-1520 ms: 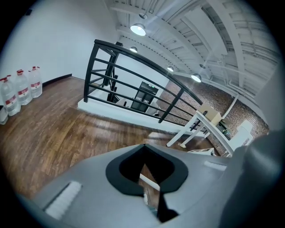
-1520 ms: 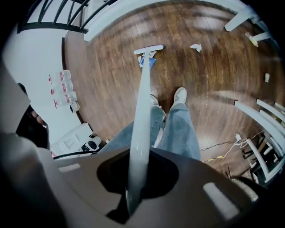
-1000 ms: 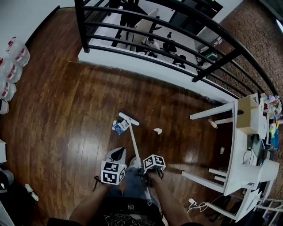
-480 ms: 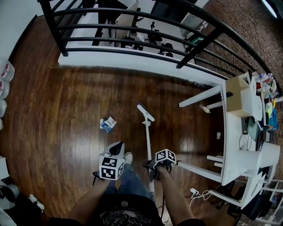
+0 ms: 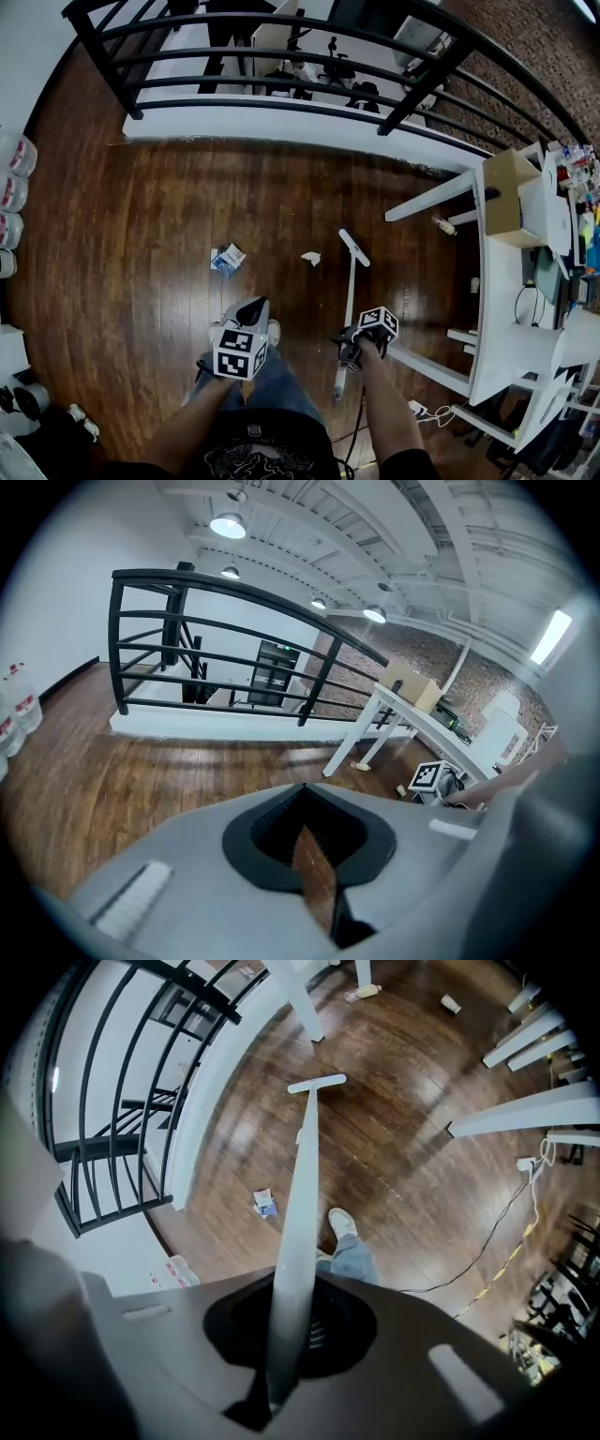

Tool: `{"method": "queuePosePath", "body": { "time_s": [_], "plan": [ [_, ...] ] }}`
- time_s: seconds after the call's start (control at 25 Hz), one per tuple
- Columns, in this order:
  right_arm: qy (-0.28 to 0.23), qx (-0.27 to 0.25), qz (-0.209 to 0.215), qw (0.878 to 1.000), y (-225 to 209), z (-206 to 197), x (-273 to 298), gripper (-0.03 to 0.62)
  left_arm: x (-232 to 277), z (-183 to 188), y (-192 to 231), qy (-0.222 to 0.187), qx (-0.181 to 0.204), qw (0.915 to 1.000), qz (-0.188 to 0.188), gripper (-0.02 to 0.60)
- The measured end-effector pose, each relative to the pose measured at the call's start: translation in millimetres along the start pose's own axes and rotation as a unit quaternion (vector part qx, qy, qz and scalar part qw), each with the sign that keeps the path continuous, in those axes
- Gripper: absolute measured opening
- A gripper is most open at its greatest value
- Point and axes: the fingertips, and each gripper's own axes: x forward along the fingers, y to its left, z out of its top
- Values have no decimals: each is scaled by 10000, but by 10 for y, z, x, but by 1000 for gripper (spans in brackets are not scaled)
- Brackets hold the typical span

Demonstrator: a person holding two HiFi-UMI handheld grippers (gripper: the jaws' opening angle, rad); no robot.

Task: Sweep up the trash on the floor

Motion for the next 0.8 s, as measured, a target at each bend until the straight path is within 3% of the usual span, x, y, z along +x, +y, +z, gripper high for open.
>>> {"method": "queuePosePath", "body": {
  "time_s": [0.2, 0.48, 0.8],
  "plan": [
    [167, 74, 125, 9998, -18, -105, 162, 2, 26, 34, -18, 13, 1, 10000, 92, 5],
    [354, 199, 364, 9985, 260, -638, 519, 2, -127, -99, 89, 36, -25, 10000, 35, 5],
    [608, 285, 587, 9960, 756, -1519, 1193, 2, -678, -408, 732, 70, -147, 9999, 58, 5]
  ]
}}
